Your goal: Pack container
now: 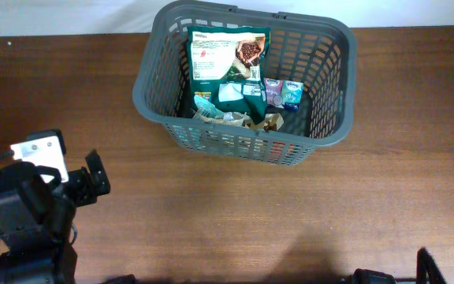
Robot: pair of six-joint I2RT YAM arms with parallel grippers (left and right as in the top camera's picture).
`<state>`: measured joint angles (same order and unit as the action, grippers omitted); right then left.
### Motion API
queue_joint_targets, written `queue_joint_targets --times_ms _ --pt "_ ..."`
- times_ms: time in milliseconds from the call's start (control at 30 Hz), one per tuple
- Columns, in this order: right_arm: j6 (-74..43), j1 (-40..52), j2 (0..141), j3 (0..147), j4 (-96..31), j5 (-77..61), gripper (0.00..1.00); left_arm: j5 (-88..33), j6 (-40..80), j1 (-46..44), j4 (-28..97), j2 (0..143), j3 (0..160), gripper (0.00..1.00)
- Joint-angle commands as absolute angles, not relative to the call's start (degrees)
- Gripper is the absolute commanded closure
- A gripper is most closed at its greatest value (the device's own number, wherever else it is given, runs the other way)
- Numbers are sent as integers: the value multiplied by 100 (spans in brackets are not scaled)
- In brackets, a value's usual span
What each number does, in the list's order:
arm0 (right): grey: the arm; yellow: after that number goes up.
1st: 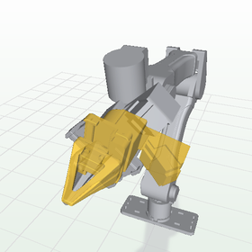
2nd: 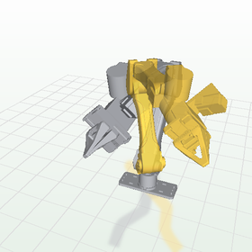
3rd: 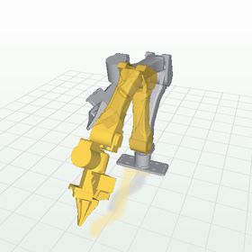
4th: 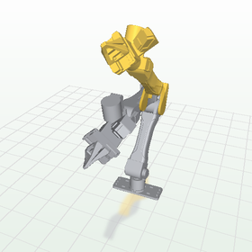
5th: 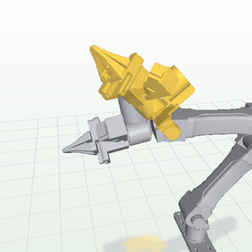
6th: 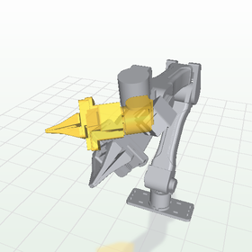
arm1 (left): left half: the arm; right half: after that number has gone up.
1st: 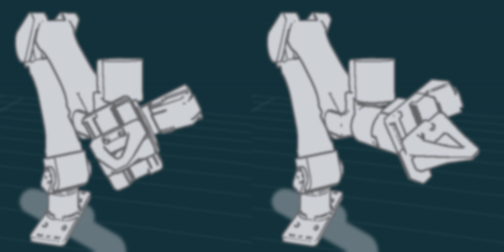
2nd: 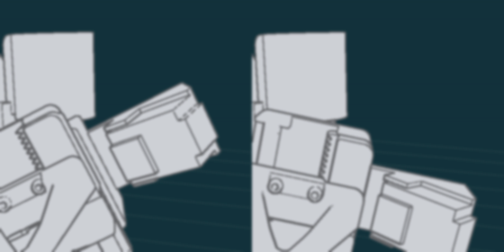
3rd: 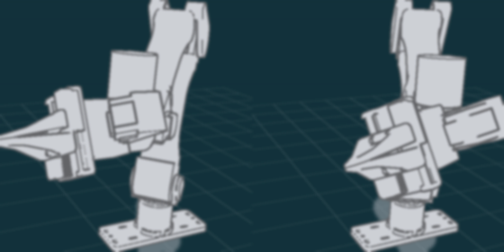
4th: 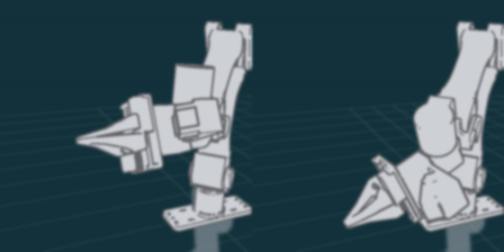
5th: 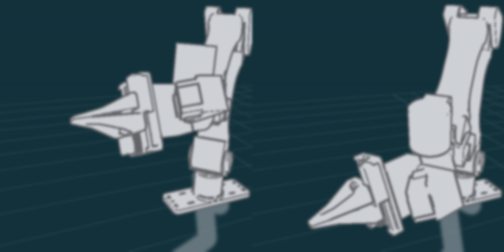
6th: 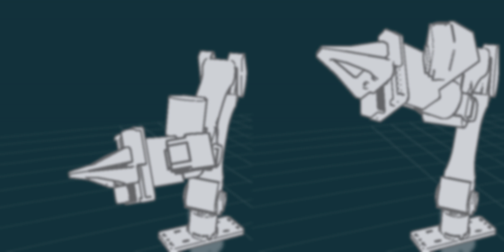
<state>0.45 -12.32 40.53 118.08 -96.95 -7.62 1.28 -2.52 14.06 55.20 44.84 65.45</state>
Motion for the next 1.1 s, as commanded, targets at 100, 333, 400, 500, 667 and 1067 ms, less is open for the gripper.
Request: queue_joint_targets --times_ms 100,333,400,500,667,1067 --pt "80 -1256 2993 11069 -9732 -1656 1 -8 -86 1396 5592 4106 6307 1" --pt "99 -1664 1769 10110 -9732 -2615 1 340 -84 1214 5247 3826 6180 1" --pt "12 -1695 1546 9929 -9732 -2679 1 298 -84 1214 5162 3822 6180 1" --pt "-113 -1702 1186 9601 -9732 -2698 1 231 -60 1212 5100 3822 6180 1" --pt "-115 -1702 768 9080 -9732 -2683 1 64 58 1214 5039 3822 6180 1" --pt "-239 -1559 32 7317 -9612 -2915 1 -64 86 1214 5054 3824 6180 1"
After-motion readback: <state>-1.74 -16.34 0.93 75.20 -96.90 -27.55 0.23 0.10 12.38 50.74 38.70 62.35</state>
